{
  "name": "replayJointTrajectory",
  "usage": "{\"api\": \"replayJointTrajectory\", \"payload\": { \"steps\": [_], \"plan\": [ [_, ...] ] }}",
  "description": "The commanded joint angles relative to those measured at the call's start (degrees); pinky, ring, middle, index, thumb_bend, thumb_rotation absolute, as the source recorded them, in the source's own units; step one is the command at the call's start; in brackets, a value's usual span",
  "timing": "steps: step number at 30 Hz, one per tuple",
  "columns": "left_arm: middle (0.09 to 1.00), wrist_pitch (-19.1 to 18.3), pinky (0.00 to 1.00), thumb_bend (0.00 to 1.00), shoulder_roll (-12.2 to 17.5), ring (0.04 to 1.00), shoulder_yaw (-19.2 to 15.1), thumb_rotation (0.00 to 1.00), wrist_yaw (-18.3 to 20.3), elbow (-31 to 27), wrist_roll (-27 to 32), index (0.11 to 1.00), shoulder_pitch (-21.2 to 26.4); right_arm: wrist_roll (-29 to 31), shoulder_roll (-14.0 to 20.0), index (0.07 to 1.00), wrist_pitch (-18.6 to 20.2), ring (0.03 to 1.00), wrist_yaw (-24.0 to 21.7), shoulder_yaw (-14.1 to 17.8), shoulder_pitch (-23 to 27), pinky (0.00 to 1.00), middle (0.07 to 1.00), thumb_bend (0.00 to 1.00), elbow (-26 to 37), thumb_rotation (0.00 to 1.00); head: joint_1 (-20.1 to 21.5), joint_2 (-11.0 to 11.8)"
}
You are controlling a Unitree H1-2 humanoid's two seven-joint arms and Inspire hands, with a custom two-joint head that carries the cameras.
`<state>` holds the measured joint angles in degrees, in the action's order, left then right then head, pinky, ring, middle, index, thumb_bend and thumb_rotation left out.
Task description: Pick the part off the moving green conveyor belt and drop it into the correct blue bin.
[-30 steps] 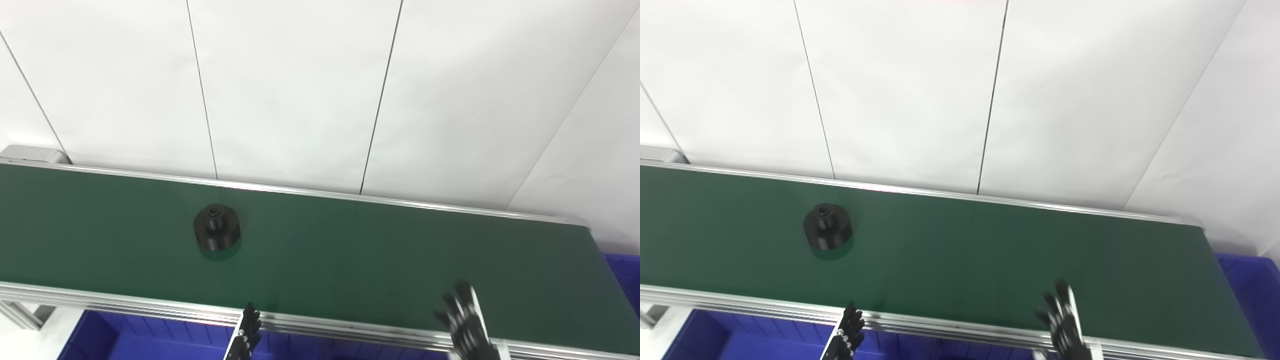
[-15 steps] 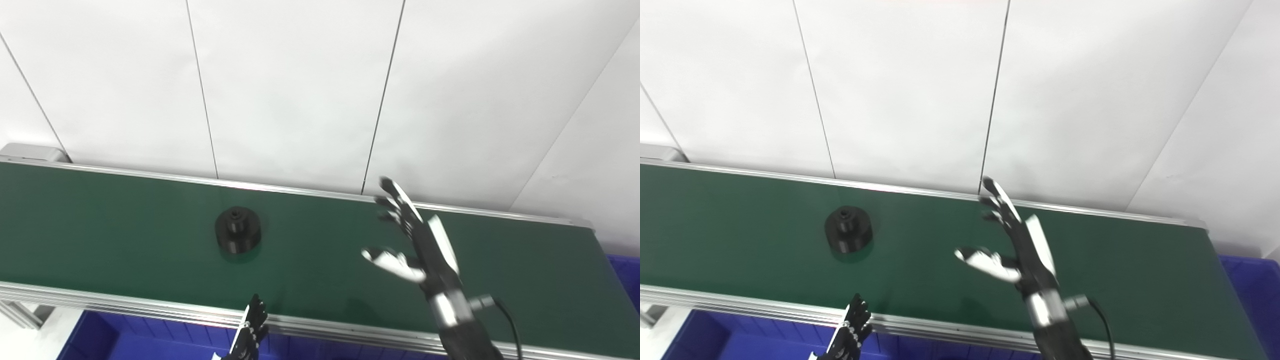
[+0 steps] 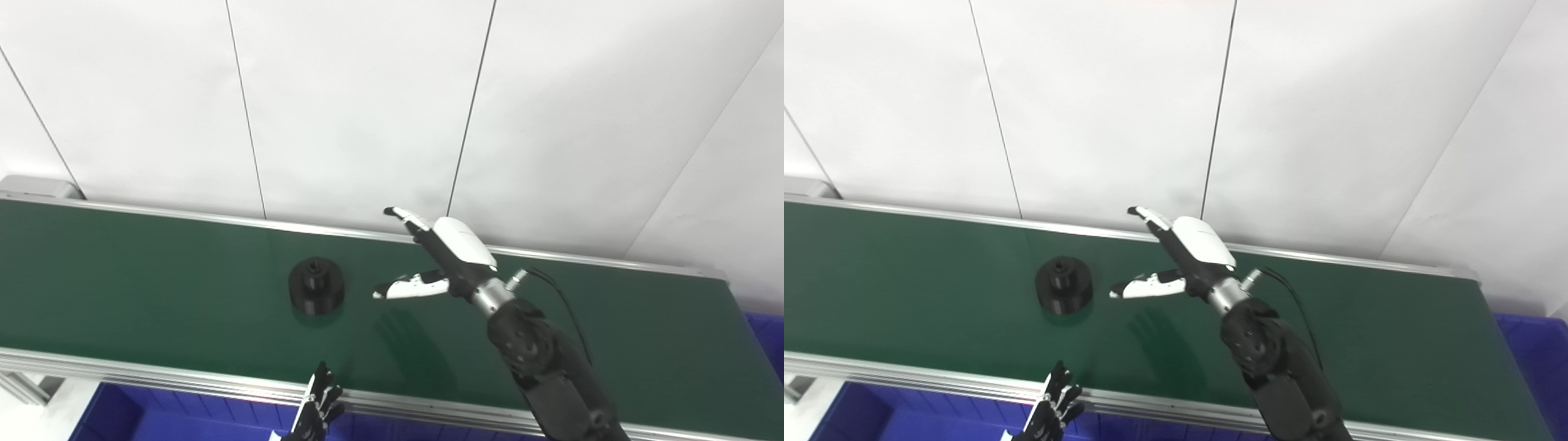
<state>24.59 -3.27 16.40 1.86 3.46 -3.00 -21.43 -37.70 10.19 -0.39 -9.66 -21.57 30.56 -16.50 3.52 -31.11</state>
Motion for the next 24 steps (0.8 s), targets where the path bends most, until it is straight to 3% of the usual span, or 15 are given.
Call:
{"api": "replayJointTrajectory", "payload": {
  "steps": [1, 10, 18, 24],
  "plan": [
    [0.982, 2.33, 0.90, 0.61, -1.83, 0.945, 1.91, 0.66, -0.77, -0.58, -0.83, 1.000, 0.54, -1.92, -0.85, 0.903, 0.89, 0.923, 0.60, -1.19, 3.75, 0.72, 0.925, 0.97, -0.91, 0.56, -0.25, 0.05],
    [0.973, 2.33, 0.85, 0.59, -2.24, 0.924, 4.22, 0.65, -3.22, -1.05, -2.19, 1.000, 0.13, -6.76, -2.85, 0.883, 2.30, 0.902, 0.42, -5.68, 9.13, 0.66, 0.913, 0.98, -8.89, 0.48, -1.53, -0.09],
    [0.984, 2.33, 0.92, 0.59, -3.11, 0.940, 5.49, 0.63, -3.30, -1.76, -1.16, 1.000, -0.61, -12.26, -3.11, 0.876, 2.12, 0.877, 0.46, -11.28, 12.67, 0.61, 0.899, 1.00, -15.13, 0.47, -2.52, -0.30],
    [0.988, 2.33, 0.93, 0.57, -3.51, 0.952, 6.40, 0.63, -4.24, -2.19, -2.17, 1.000, -1.16, -14.16, -2.94, 0.871, 1.74, 0.825, 1.54, -13.30, 13.97, 0.58, 0.877, 1.00, -19.32, 0.45, -3.26, -0.65]
  ]
}}
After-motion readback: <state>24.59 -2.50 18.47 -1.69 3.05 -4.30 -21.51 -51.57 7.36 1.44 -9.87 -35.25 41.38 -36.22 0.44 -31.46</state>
